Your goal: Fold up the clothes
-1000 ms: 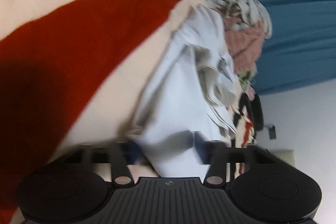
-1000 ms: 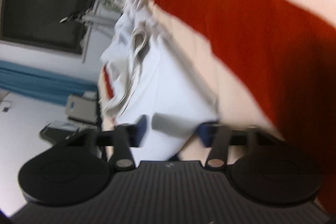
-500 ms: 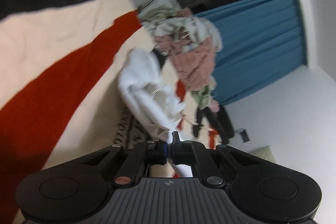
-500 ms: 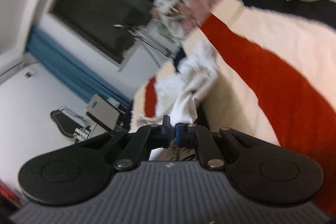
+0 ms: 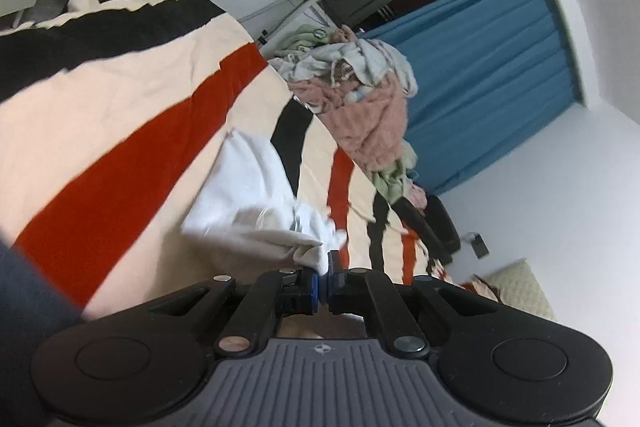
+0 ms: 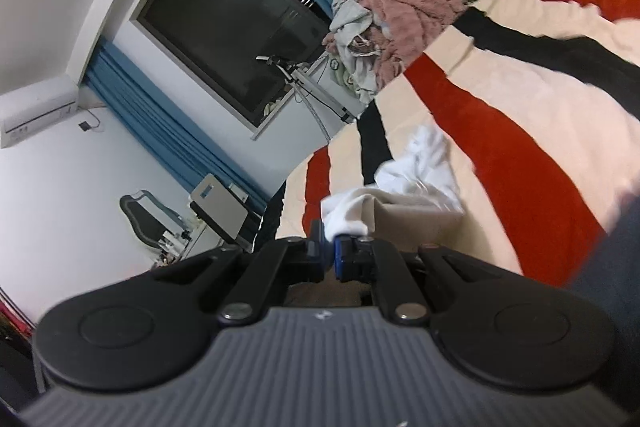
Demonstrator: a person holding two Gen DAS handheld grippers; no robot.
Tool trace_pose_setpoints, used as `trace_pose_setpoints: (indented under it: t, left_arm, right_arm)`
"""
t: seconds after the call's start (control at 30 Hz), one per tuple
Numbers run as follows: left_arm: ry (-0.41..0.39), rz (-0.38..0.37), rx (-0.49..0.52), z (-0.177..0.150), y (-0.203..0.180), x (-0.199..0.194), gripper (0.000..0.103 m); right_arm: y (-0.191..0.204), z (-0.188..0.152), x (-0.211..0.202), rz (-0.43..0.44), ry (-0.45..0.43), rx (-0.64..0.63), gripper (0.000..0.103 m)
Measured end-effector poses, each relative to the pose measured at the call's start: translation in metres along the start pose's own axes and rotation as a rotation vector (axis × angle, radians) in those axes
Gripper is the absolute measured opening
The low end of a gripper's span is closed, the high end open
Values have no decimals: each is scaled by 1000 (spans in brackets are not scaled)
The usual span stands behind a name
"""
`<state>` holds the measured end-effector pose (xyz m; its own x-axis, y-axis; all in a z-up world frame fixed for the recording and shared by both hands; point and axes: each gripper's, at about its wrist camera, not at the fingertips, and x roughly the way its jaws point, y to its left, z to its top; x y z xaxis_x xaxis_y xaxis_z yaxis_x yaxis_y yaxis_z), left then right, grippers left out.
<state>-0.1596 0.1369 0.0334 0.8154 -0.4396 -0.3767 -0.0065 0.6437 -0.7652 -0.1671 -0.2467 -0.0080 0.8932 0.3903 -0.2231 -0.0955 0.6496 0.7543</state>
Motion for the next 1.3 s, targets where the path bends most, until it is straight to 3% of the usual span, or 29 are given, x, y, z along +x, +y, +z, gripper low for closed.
trace_pose_setpoints:
  t: [0.13,0.3,0.4,0.57,0.63,0.77,0.8,0.87,0.9,0.93,0.97,1.1,1.13,1.2,1.3]
  left_arm:
    - [6,48,-37,61,-20,68,5]
    - [9,169,15,105,-28,163,5]
    - [30,180,59,103,-10,201,5]
    - [55,138,82,83,33,235,5]
    - [56,131,89,85,34,238,5]
    - [35,102,174,86,23,232,6]
    - [36,90,188,86,22,231,9]
    - [39,67,217,84,19,228,41]
    - [40,56,231,83,18,226,52]
    - [41,44,245,83,16,225,72]
    - [42,32,260,82,15,223,85]
    - [34,33,367,70,5,226,86]
    - [42,70,391,67,4,231,86]
    - [58,150,439,61,3,243,86]
    - [92,257,490,54,9,261,85]
  right_arm:
    - [14,48,66,-20,20,36,8]
    - [2,89,163,-141,45,29,8]
    - [-27,92,207,-183,88,54,8]
    - [-82,75,236,-171,128,88,8]
    - [-89,73,239,-165,154,108,10]
    - [-72,79,239,-127,148,20,12]
    - [-68,80,239,-125,161,1,17]
    - [-61,81,238,-105,192,-23,53]
    - [-58,80,235,-70,195,-25,84]
    - [-56,79,230,-40,185,-31,90]
    - [-52,77,226,-23,171,-45,89]
    - [-46,74,226,-10,167,-116,89]
    - [-46,72,230,-23,172,-150,74]
    - [-43,65,246,-97,195,-264,59]
    - [-44,53,273,-189,230,-404,56]
